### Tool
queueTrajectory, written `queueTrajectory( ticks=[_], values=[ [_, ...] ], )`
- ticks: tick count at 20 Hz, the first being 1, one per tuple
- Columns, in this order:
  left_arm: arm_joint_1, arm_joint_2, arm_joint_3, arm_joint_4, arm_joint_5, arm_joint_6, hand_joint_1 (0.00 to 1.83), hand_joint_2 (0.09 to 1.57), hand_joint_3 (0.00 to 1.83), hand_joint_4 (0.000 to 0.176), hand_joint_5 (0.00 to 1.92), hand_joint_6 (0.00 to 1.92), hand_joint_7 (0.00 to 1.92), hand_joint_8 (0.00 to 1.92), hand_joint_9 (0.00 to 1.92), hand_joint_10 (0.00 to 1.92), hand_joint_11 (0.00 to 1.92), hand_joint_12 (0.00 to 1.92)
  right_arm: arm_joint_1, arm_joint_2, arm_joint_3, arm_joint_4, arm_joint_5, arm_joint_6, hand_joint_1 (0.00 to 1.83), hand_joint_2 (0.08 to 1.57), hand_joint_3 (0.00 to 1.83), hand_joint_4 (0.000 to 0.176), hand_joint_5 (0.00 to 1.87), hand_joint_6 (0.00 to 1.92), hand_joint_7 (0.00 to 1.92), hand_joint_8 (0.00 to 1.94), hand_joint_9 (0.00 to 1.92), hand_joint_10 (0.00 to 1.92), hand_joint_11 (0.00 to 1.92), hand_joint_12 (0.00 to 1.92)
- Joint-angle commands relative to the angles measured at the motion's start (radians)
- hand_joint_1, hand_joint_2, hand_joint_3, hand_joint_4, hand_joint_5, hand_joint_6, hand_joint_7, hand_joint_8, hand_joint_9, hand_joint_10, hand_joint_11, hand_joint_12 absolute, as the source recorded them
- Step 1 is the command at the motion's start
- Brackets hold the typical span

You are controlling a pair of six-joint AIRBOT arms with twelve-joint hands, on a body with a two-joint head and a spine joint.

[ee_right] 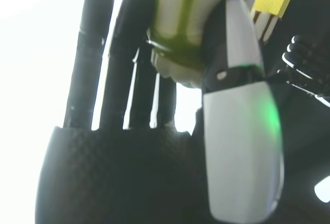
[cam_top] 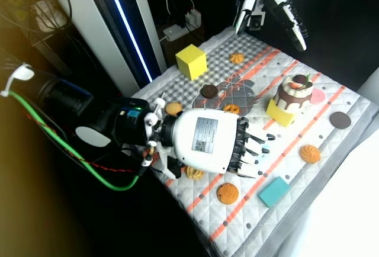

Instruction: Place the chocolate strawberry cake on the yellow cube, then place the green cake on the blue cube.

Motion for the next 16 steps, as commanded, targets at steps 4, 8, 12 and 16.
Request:
queueTrajectory(
  ticks=[4,8,12,16],
  values=[
    [-0.004,0.001,0.006,0.013,-0.128,-0.015,0.88,0.84,0.01,0.126,0.00,0.00,0.00,0.00,0.00,0.00,0.00,0.00,0.008,-0.008,-0.006,0.014,0.078,-0.009,1.36,1.12,0.00,0.000,0.82,1.13,0.96,0.92,1.02,1.13,0.76,1.05],
    [0.006,0.002,0.008,0.010,-0.144,-0.046,0.85,0.87,0.01,0.124,0.00,0.00,0.00,0.00,0.00,0.00,0.00,0.00,-0.020,-0.007,-0.022,0.030,0.078,-0.009,1.15,1.15,0.00,0.000,0.80,0.16,0.87,0.01,0.95,0.08,0.63,1.01],
    [0.007,0.003,0.008,0.010,-0.150,-0.049,0.84,0.86,0.01,0.108,0.00,0.00,0.00,0.00,0.00,0.00,0.00,0.00,-0.052,-0.003,-0.030,0.050,0.078,-0.009,1.09,1.13,0.00,0.000,0.74,0.00,0.67,0.00,0.71,0.00,0.37,0.90],
    [0.008,0.003,0.008,0.010,-0.154,-0.054,0.83,0.87,0.01,0.119,0.00,0.00,0.00,0.00,0.00,0.00,0.00,0.00,-0.062,0.004,-0.035,0.060,0.078,-0.009,1.07,1.14,0.00,0.040,0.58,0.00,0.52,0.00,0.54,0.00,0.28,0.74]
  ],
)
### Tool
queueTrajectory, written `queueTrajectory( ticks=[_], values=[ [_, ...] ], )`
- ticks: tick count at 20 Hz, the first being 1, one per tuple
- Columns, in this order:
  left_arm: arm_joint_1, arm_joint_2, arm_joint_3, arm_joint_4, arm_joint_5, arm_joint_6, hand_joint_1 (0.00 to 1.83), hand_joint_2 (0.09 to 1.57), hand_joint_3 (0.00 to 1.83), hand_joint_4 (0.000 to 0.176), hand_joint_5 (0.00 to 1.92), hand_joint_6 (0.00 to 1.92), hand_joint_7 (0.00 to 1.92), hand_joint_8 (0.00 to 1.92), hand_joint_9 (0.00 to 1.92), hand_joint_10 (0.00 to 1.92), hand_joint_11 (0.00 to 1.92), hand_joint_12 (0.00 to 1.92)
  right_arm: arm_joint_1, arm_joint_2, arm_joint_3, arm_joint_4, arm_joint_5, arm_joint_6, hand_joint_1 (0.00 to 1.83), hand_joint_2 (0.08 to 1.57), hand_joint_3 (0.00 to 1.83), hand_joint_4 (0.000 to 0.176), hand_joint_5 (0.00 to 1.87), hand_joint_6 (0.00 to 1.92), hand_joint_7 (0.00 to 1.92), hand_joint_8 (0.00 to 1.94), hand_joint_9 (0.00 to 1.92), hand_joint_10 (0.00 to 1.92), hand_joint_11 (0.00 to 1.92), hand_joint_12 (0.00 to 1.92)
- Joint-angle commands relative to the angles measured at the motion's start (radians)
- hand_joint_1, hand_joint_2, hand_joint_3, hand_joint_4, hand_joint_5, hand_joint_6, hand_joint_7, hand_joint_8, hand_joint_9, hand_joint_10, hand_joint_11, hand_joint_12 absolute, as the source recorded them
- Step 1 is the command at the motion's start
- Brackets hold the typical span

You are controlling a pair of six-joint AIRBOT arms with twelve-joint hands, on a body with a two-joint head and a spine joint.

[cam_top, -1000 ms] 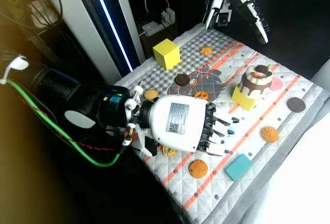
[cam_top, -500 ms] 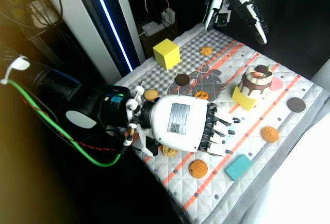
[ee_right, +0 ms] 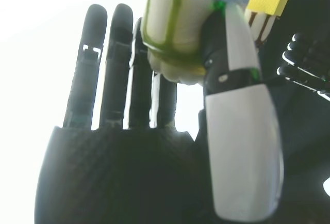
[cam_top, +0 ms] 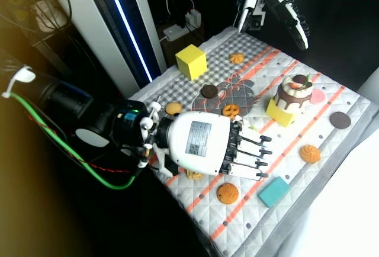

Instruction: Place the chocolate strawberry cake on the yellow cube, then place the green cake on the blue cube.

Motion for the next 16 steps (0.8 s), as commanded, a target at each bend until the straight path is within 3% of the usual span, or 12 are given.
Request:
queueTrajectory(
  ticks=[1,2,3,4,6,7,8,9,11,14,16],
  values=[
    [-0.002,0.003,0.003,0.014,-0.130,-0.010,0.81,0.87,0.01,0.117,0.00,0.00,0.00,0.00,0.00,0.00,0.00,0.00,-0.002,-0.004,-0.003,-0.003,0.042,-0.010,1.08,1.13,0.00,0.050,0.55,0.00,0.51,0.00,0.52,0.00,0.27,0.73],
    [-0.001,0.003,0.003,0.014,-0.130,-0.011,0.81,0.87,0.01,0.112,0.00,0.00,0.00,0.00,0.00,0.00,0.00,0.00,-0.002,-0.003,-0.004,-0.002,0.042,-0.010,1.05,1.15,0.01,0.059,0.54,0.00,0.51,0.00,0.54,0.01,0.28,0.74],
    [-0.001,0.003,0.002,0.014,-0.131,-0.012,0.82,0.87,0.01,0.137,0.00,0.00,0.00,0.00,0.00,0.00,0.00,0.00,-0.003,-0.003,-0.005,-0.002,0.042,-0.010,1.06,1.14,0.00,0.073,0.52,0.00,0.49,0.00,0.54,0.00,0.26,0.84],
    [-0.001,0.003,0.002,0.014,-0.131,-0.013,0.83,0.87,0.01,0.132,0.00,0.00,0.00,0.00,0.00,0.00,0.00,0.00,-0.003,-0.002,-0.006,-0.002,0.042,-0.010,1.08,1.13,0.00,0.076,0.52,0.00,0.49,0.00,0.55,0.00,0.23,0.91],
    [0.000,0.002,0.003,0.014,-0.131,-0.015,0.84,0.87,0.00,0.128,0.00,0.00,0.00,0.00,0.00,0.00,0.00,0.00,-0.003,0.000,-0.010,-0.002,0.043,-0.010,1.03,1.13,0.00,0.100,0.47,0.00,0.46,0.00,0.54,0.00,0.21,0.98],
    [0.000,0.002,0.003,0.014,-0.132,-0.016,0.82,0.86,0.00,0.141,0.00,0.00,0.00,0.00,0.00,0.00,0.00,0.00,-0.003,0.003,-0.012,-0.002,0.046,-0.010,1.02,1.12,0.00,0.103,0.46,0.00,0.43,0.00,0.52,0.00,0.19,0.98],
    [0.000,0.002,0.002,0.014,-0.133,-0.016,0.82,0.86,0.00,0.136,0.00,0.00,0.00,0.00,0.00,0.00,0.00,0.00,-0.003,0.007,-0.015,-0.001,0.048,-0.010,1.03,1.11,0.00,0.102,0.44,0.00,0.42,0.00,0.52,0.00,0.16,1.02],
    [0.000,0.001,0.002,0.014,-0.133,-0.017,0.83,0.87,0.00,0.139,0.00,0.00,0.00,0.00,0.00,0.00,0.00,0.00,-0.003,0.011,-0.017,-0.001,0.050,-0.010,0.98,1.13,0.00,0.128,0.39,0.00,0.36,0.00,0.43,0.00,0.05,1.07],
    [0.003,0.000,0.002,0.013,-0.133,-0.019,0.85,0.87,0.00,0.132,0.00,0.00,0.00,0.00,0.00,0.00,0.00,0.00,-0.003,0.017,-0.019,-0.001,0.053,-0.010,0.99,1.12,0.00,0.129,0.37,0.00,0.34,0.00,0.41,0.00,0.02,1.09],
    [0.005,0.000,0.002,0.013,-0.134,-0.024,0.87,0.87,0.00,0.127,0.00,0.00,0.00,0.00,0.00,0.00,0.00,0.00,-0.004,0.026,-0.024,-0.001,0.056,-0.010,1.02,1.11,0.00,0.152,0.35,0.00,0.32,0.00,0.40,0.00,0.04,1.03],
    [0.006,0.000,0.001,0.013,-0.138,-0.026,0.89,0.87,0.00,0.105,0.00,0.00,0.00,0.00,0.00,0.00,0.00,0.00,-0.004,0.029,-0.026,0.000,0.057,-0.010,1.07,1.09,0.00,0.162,0.34,0.00,0.30,0.00,0.37,0.00,0.02,1.03]
  ],
)
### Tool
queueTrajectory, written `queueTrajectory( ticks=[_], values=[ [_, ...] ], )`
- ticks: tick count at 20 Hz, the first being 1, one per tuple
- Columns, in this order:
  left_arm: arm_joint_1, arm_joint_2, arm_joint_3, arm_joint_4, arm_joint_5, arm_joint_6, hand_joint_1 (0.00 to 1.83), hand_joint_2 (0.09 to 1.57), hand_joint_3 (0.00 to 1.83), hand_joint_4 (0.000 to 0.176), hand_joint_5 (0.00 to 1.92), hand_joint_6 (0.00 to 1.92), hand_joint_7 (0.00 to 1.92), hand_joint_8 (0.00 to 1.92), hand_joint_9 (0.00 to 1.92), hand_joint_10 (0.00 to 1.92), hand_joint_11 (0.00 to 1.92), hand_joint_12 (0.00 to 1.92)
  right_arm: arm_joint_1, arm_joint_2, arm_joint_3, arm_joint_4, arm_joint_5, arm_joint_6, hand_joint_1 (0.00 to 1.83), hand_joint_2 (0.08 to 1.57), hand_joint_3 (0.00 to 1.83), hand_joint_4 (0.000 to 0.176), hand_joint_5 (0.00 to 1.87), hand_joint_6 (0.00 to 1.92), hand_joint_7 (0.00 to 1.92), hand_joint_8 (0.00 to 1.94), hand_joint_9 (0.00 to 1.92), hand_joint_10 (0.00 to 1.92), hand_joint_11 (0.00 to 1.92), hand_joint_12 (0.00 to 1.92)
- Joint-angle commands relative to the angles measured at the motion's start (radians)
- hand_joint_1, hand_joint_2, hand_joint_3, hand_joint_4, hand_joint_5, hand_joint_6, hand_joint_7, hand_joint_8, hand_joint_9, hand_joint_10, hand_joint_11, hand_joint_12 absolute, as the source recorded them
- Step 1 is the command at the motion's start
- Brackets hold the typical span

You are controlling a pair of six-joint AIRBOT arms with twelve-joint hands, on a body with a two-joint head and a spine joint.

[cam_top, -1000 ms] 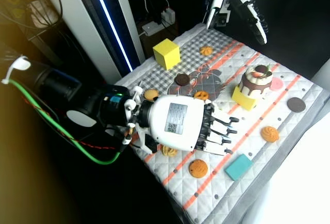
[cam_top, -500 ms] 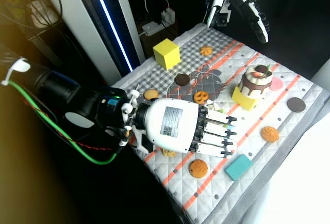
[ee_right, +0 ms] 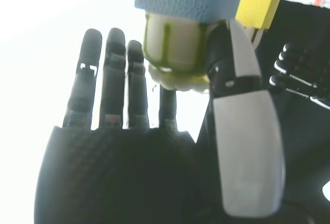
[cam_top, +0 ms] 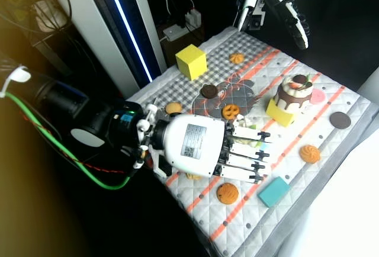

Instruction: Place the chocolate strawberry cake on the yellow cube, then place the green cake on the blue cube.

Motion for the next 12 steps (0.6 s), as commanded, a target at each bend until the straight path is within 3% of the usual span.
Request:
queueTrajectory(
  ticks=[1,3,5,8,10,11,12],
  values=[
    [-0.002,0.000,0.001,0.013,-0.125,-0.013,0.88,0.87,0.00,0.107,0.00,0.00,0.00,0.00,0.00,0.00,0.00,0.00,0.003,0.003,0.000,0.006,0.085,-0.006,1.10,1.08,0.00,0.161,0.34,0.00,0.29,0.00,0.36,0.00,0.01,1.02],
    [0.003,0.000,0.000,0.012,-0.129,-0.017,0.87,0.87,0.00,0.097,0.00,0.00,0.00,0.00,0.00,0.00,0.00,0.00,0.003,0.004,-0.002,0.006,0.086,-0.006,1.10,1.06,0.00,0.155,0.34,0.00,0.30,0.00,0.35,0.00,0.02,0.99],
    [0.003,0.001,0.000,0.011,-0.130,-0.018,0.86,0.87,0.00,0.114,0.00,0.00,0.00,0.00,0.00,0.00,0.00,0.00,0.003,0.005,-0.004,0.006,0.090,-0.006,1.10,1.07,0.00,0.159,0.33,0.00,0.28,0.00,0.36,0.00,0.04,0.99],
    [0.004,0.000,0.000,0.011,-0.131,-0.019,0.87,0.87,0.00,0.108,0.00,0.00,0.00,0.00,0.00,0.00,0.00,0.00,0.003,0.010,-0.007,0.006,0.097,-0.006,1.08,1.06,0.00,0.170,0.31,0.00,0.26,0.00,0.33,0.00,0.02,0.98],
    [0.004,0.000,0.000,0.011,-0.131,-0.020,0.85,0.88,0.01,0.103,0.00,0.00,0.00,0.00,0.00,0.00,0.00,0.00,0.003,0.013,-0.010,0.006,0.102,-0.006,1.06,1.07,0.00,0.155,0.31,0.00,0.26,0.00,0.31,0.00,0.00,0.97],
    [0.004,0.000,0.000,0.011,-0.132,-0.020,0.86,0.88,0.00,0.104,0.00,0.00,0.00,0.00,0.00,0.00,0.00,0.00,0.003,0.014,-0.011,0.006,0.104,-0.006,1.01,1.07,0.00,0.140,0.31,0.00,0.27,0.00,0.32,0.00,0.02,0.94],
    [0.005,-0.001,0.000,0.011,-0.132,-0.020,0.86,0.88,0.01,0.118,0.00,0.00,0.00,0.00,0.00,0.00,0.00,0.00,0.003,0.014,-0.011,0.006,0.104,-0.006,0.99,1.08,0.00,0.148,0.29,0.00,0.27,0.00,0.32,0.00,0.04,0.91]
  ],
)
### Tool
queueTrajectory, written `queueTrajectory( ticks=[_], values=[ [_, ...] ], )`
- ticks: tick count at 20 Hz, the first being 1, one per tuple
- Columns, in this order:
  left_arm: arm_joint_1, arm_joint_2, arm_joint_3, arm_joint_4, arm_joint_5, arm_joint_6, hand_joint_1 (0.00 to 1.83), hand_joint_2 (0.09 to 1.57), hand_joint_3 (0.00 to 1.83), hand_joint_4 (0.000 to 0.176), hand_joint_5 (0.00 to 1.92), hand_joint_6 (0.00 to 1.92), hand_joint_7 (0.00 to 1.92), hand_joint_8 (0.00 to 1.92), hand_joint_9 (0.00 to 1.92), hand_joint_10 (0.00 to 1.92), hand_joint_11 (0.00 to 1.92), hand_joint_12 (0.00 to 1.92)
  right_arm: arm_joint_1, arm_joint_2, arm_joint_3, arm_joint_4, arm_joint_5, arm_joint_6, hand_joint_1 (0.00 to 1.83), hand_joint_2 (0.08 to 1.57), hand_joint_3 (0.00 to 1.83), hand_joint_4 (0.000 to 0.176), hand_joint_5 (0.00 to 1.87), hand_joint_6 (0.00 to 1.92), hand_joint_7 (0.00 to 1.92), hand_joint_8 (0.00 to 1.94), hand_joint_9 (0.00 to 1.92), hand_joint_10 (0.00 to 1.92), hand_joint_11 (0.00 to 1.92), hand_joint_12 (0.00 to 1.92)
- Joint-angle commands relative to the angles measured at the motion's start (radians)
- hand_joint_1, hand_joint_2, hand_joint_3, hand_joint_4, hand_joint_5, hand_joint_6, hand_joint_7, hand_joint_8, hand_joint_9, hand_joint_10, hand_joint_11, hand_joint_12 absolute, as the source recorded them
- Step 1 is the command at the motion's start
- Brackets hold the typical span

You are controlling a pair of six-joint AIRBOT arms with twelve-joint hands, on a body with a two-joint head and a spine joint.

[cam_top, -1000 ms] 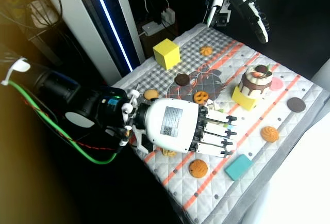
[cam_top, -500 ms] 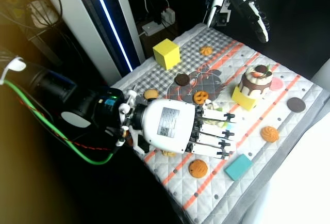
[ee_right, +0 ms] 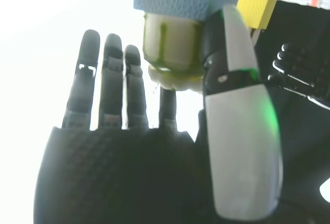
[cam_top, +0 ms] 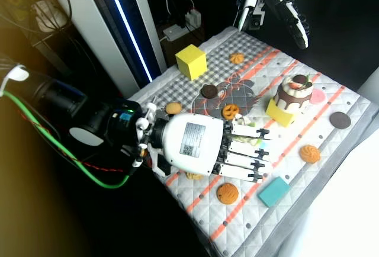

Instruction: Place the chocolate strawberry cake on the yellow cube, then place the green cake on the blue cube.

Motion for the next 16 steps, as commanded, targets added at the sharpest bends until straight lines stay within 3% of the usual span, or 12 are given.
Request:
queueTrajectory(
  ticks=[1,3,4,6,7,8,9,10,11,13,14,16],
  values=[
    [-0.005,-0.002,-0.001,0.013,-0.126,-0.009,0.88,0.89,0.01,0.112,0.00,0.00,0.00,0.00,0.00,0.00,0.00,0.00,0.003,0.004,-0.002,0.009,0.106,-0.001,1.02,1.06,0.00,0.150,0.28,0.00,0.26,0.00,0.32,0.00,0.04,0.90],
    [-0.003,-0.003,-0.002,0.013,-0.126,-0.009,0.92,0.90,0.01,0.107,0.00,0.00,0.00,0.00,0.00,0.00,0.00,0.00,0.001,0.003,-0.002,0.009,0.105,-0.001,1.02,1.06,0.00,0.138,0.28,0.00,0.23,0.00,0.29,0.00,0.02,0.90],
    [-0.003,-0.003,-0.002,0.013,-0.126,-0.009,0.90,0.90,0.01,0.122,0.00,0.00,0.00,0.00,0.00,0.00,0.00,0.00,0.000,0.003,-0.002,0.009,0.105,-0.001,0.98,1.06,0.00,0.133,0.28,0.00,0.23,0.00,0.29,0.00,0.01,0.90],
    [-0.003,-0.003,-0.002,0.012,-0.126,-0.009,0.90,0.89,0.01,0.127,0.00,0.00,0.00,0.00,0.00,0.00,0.00,0.00,0.000,0.004,-0.001,0.009,0.105,-0.001,0.97,1.05,0.00,0.141,0.28,0.00,0.22,0.00,0.28,0.00,0.00,0.90],
    [-0.003,-0.003,-0.002,0.012,-0.126,-0.009,0.90,0.90,0.01,0.117,0.00,0.00,0.00,0.00,0.00,0.00,0.00,0.00,0.000,0.004,0.000,0.009,0.105,-0.001,0.89,1.04,0.00,0.159,0.22,0.00,0.16,0.00,0.20,0.00,0.00,0.79],
    [-0.003,-0.003,-0.002,0.012,-0.126,-0.009,0.90,0.90,0.01,0.117,0.00,0.00,0.00,0.00,0.00,0.00,0.00,0.00,0.000,0.003,0.001,0.009,0.105,-0.001,0.89,1.04,0.00,0.159,0.22,0.00,0.16,0.00,0.20,0.00,0.00,0.79],
    [-0.003,-0.004,-0.001,0.012,-0.126,-0.009,0.88,0.90,0.01,0.137,0.00,0.00,0.00,0.00,0.00,0.00,0.00,0.00,0.001,0.001,0.002,0.010,0.105,-0.001,0.83,1.04,0.00,0.154,0.17,0.00,0.11,0.00,0.15,0.00,0.00,0.75],
    [-0.003,-0.004,-0.001,0.011,-0.126,-0.009,0.88,0.90,0.01,0.136,0.00,0.00,0.00,0.00,0.00,0.00,0.00,0.00,0.001,-0.001,0.004,0.010,0.105,-0.001,0.75,1.04,0.00,0.158,0.14,0.00,0.07,0.00,0.11,0.00,0.00,0.70],
    [-0.003,-0.004,-0.001,0.011,-0.126,-0.009,0.92,0.90,0.01,0.132,0.00,0.00,0.00,0.00,0.00,0.00,0.00,0.00,0.003,-0.002,0.005,0.010,0.105,-0.001,0.70,1.04,0.00,0.172,0.09,0.00,0.01,0.00,0.03,0.00,0.00,0.53],
    [-0.003,-0.005,-0.001,0.011,-0.126,-0.009,0.92,0.90,0.00,0.116,0.00,0.00,0.00,0.00,0.00,0.00,0.00,0.00,0.005,-0.006,0.009,0.010,0.105,-0.001,0.59,1.05,0.00,0.176,0.02,0.00,0.00,0.00,0.00,0.00,0.00,0.13],
    [-0.003,-0.005,-0.001,0.010,-0.126,-0.009,0.90,0.90,0.01,0.106,0.00,0.00,0.00,0.00,0.00,0.00,0.00,0.00,0.008,-0.007,0.010,0.010,0.105,-0.001,0.53,1.04,0.00,0.176,0.01,0.00,0.00,0.00,0.00,0.00,0.00,0.05],
    [-0.002,-0.005,0.000,0.010,-0.126,-0.009,0.90,0.90,0.00,0.111,0.00,0.00,0.00,0.00,0.00,0.00,0.00,0.00,0.011,-0.007,0.010,0.010,0.106,-0.001,0.37,1.04,0.00,0.176,0.00,0.00,0.00,0.00,0.00,0.00,0.00,0.00]
  ],
)
